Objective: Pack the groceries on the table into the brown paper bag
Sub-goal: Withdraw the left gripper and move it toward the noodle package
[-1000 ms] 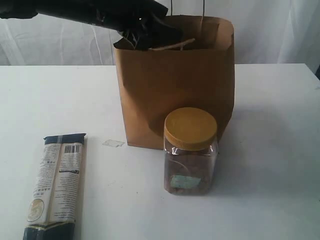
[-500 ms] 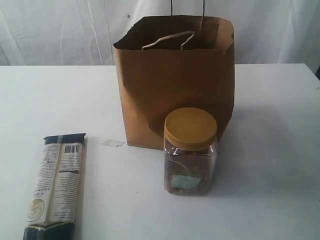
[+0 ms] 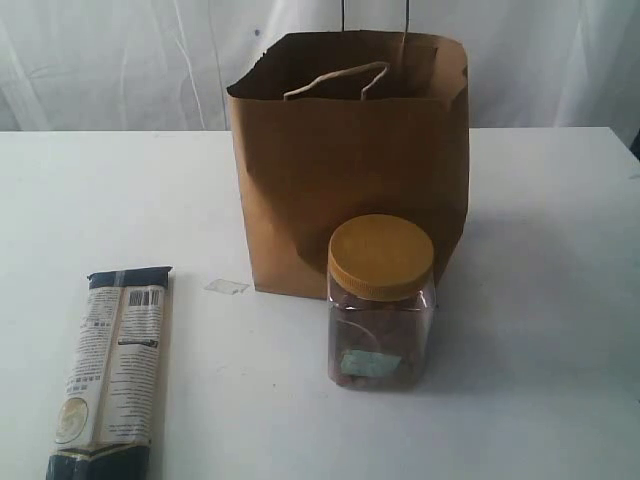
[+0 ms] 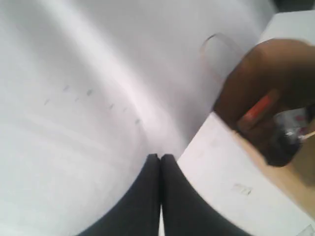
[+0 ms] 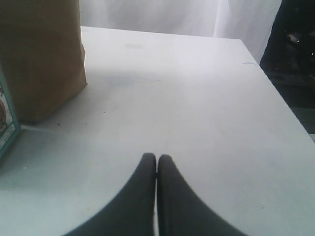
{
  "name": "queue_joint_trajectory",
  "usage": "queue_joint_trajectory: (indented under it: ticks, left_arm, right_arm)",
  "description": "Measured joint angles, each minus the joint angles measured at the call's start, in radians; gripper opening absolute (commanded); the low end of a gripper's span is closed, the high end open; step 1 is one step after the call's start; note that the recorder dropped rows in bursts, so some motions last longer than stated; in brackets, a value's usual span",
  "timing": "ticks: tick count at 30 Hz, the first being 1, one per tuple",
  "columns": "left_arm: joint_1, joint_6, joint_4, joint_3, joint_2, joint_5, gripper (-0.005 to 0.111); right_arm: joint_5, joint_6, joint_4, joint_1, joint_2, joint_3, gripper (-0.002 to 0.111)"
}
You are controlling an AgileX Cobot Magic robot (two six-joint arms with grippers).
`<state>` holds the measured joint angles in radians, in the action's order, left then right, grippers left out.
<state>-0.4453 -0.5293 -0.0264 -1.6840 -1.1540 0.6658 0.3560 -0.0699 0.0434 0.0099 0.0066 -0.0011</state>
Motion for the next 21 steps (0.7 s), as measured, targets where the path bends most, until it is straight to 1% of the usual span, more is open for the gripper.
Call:
queue_joint_trajectory:
  ticks: [2,3,5,7,9,11,13,16,21]
  left_arm:
    - [0.0,0.27,-0.216,0.0,0.017,0.04,0.0]
    - [0.0,0.376,-0.296,0.0,0.019,0.068,0.0]
    - [0.0,0.609,-0.471,0.0,0.015,0.172,0.0]
    - [0.0,0.761,-0.595,0.0,-0.002,0.28,0.0]
    - [0.0,0.88,-0.686,0.025,-0.025,0.355,0.0]
    - [0.0,0.962,-0.729,0.076,-0.049,0.375,0.0]
    - [0.0,1.0,-0.714,0.143,-0.073,0.375,0.0]
    - [0.0,1.021,-0.668,0.251,-0.12,0.368,0.0]
    - [0.0,1.028,-0.645,0.422,-0.201,0.334,0.0]
  right_arm:
    - [0.0,0.0,0.0,0.0,0.0,0.0,0.0]
    - [0.0,0.0,0.0,0.0,0.0,0.0,0.0]
    - [0.0,0.0,0.0,0.0,0.0,0.0,0.0]
    - [0.0,0.002,0.0,0.0,0.0,0.0,0.0]
    - [0.0,0.002,0.0,0.0,0.0,0.0,0.0]
    - [0.0,0.002,0.0,0.0,0.0,0.0,0.0]
    - [0.0,0.002,0.0,0.0,0.0,0.0,0.0]
    - [0.0,0.002,0.0,0.0,0.0,0.0,0.0]
    - [0.0,0.002,0.0,0.0,0.0,0.0,0.0]
